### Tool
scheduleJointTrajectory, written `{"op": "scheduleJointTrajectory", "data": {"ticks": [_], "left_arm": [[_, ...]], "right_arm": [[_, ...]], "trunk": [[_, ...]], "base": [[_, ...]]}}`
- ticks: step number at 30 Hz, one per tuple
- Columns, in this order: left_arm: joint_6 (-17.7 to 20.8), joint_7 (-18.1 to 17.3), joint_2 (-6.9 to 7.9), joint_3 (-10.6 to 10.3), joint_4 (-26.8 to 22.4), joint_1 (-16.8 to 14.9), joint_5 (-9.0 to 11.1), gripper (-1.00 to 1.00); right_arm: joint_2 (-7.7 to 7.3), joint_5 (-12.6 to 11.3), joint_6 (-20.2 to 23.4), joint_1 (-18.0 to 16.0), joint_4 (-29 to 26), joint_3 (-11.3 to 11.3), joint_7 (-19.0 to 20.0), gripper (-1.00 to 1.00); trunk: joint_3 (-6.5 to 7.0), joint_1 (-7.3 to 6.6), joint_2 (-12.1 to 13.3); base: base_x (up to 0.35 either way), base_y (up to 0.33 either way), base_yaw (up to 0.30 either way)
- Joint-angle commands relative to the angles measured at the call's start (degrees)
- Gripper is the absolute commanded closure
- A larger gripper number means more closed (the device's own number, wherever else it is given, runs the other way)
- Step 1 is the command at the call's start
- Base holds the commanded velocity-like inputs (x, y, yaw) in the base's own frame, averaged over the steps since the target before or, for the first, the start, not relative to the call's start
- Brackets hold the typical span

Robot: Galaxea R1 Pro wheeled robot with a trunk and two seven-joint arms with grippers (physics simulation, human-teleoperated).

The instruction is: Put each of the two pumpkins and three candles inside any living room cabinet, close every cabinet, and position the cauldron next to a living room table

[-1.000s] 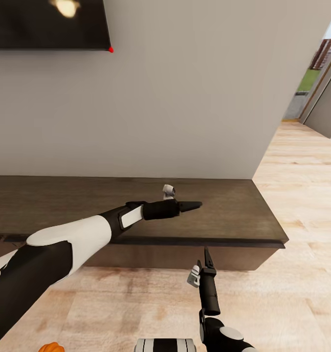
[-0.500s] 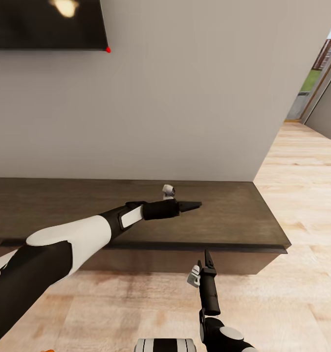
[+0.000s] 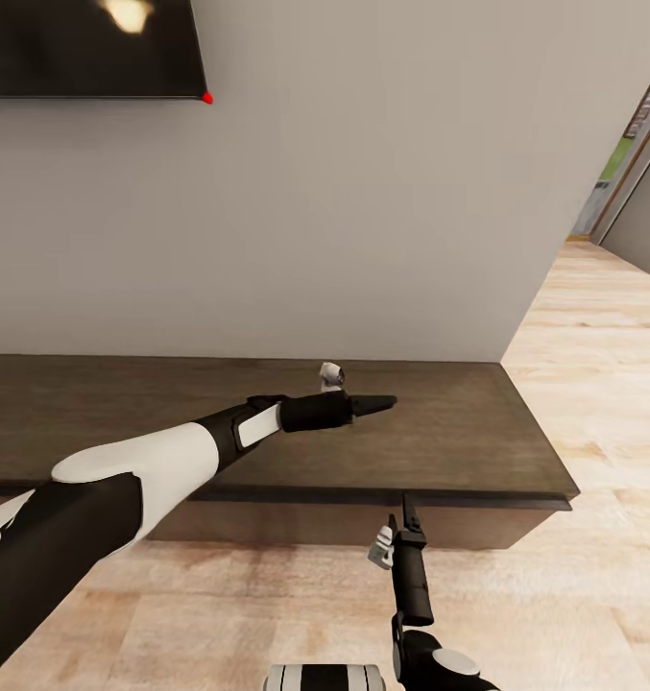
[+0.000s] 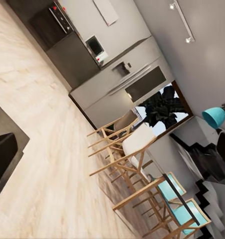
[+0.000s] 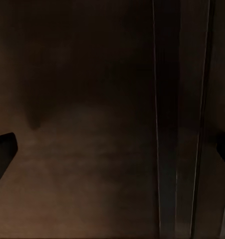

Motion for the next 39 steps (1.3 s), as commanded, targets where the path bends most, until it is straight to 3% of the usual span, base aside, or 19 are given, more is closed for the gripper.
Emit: {"op": "scheduleJointTrajectory", "data": {"ticks": [1, 6, 7, 13, 39], "left_arm": [[0.0, 0.0, -0.01, 0.0, 0.0, 0.0, 0.0, -1.0], [0.0, 0.0, -0.01, 0.0, 0.0, 0.0, 0.0, -1.0], [-0.4, 0.0, -0.01, 0.0, 0.0, 0.0, 0.0, -1.0], [-2.0, 0.2, -0.01, 0.0, 0.0, 0.0, 0.0, -1.0], [-2.3, 0.1, 0.15, 0.0, -0.3, 0.4, 0.0, -1.0]], "right_arm": [[0.0, -0.3, -0.2, -1.0, 0.1, 0.0, 1.2, -1.0], [0.0, -0.3, -0.2, -1.0, 0.1, 0.0, 1.1, -1.0], [0.0, -0.3, -0.2, -1.0, 0.1, 0.0, 1.1, 1.0], [0.0, -0.3, -0.2, -1.0, 0.0, -0.1, 1.1, 1.0], [-0.15, -0.3, -0.4, -1.0, 0.1, -0.1, 1.1, 1.0]], "trunk": [[0.01, 0.01, 0.0], [0.01, 0.01, 0.0], [0.01, 0.01, 0.0], [0.01, 0.01, 0.0], [0.01, 0.01, 0.0]], "base": [[0.044, 0.0, 0.0], [0.012, 0.0, 0.0], [0.002, 0.0, 0.0], [0.0, 0.0, 0.0], [-0.018, 0.009, 0.0]]}}
